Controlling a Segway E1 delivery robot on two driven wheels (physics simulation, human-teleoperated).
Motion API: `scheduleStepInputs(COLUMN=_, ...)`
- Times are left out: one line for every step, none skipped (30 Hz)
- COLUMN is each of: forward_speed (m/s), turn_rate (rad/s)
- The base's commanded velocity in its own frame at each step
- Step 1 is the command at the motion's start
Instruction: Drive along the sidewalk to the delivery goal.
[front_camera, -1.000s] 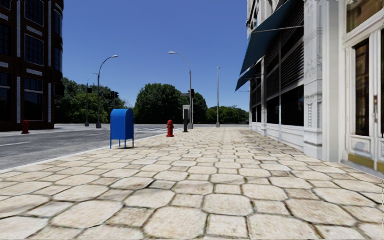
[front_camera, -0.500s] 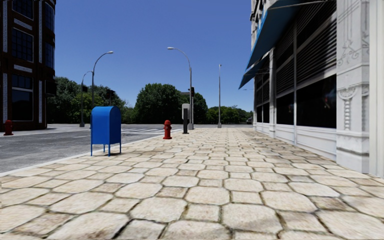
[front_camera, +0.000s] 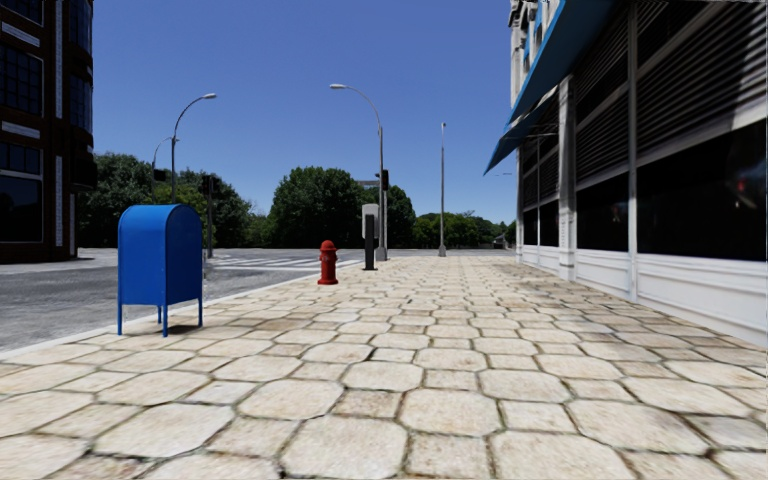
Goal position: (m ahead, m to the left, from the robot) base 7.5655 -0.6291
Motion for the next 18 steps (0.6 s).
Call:
scheduleStepInputs(forward_speed=2.00, turn_rate=0.00)
scheduleStepInputs(forward_speed=2.00, turn_rate=0.00)
scheduleStepInputs(forward_speed=2.00, turn_rate=0.00)
scheduleStepInputs(forward_speed=2.00, turn_rate=0.00)
scheduleStepInputs(forward_speed=2.00, turn_rate=0.00)
scheduleStepInputs(forward_speed=2.00, turn_rate=0.00)
scheduleStepInputs(forward_speed=2.00, turn_rate=0.00)
scheduleStepInputs(forward_speed=2.00, turn_rate=0.00)
scheduleStepInputs(forward_speed=2.00, turn_rate=0.00)
scheduleStepInputs(forward_speed=2.00, turn_rate=0.00)
scheduleStepInputs(forward_speed=2.00, turn_rate=0.00)
scheduleStepInputs(forward_speed=2.00, turn_rate=0.00)
scheduleStepInputs(forward_speed=2.00, turn_rate=0.00)
scheduleStepInputs(forward_speed=2.00, turn_rate=0.00)
scheduleStepInputs(forward_speed=2.00, turn_rate=0.00)
scheduleStepInputs(forward_speed=2.00, turn_rate=0.00)
scheduleStepInputs(forward_speed=2.00, turn_rate=0.00)
scheduleStepInputs(forward_speed=2.00, turn_rate=0.00)
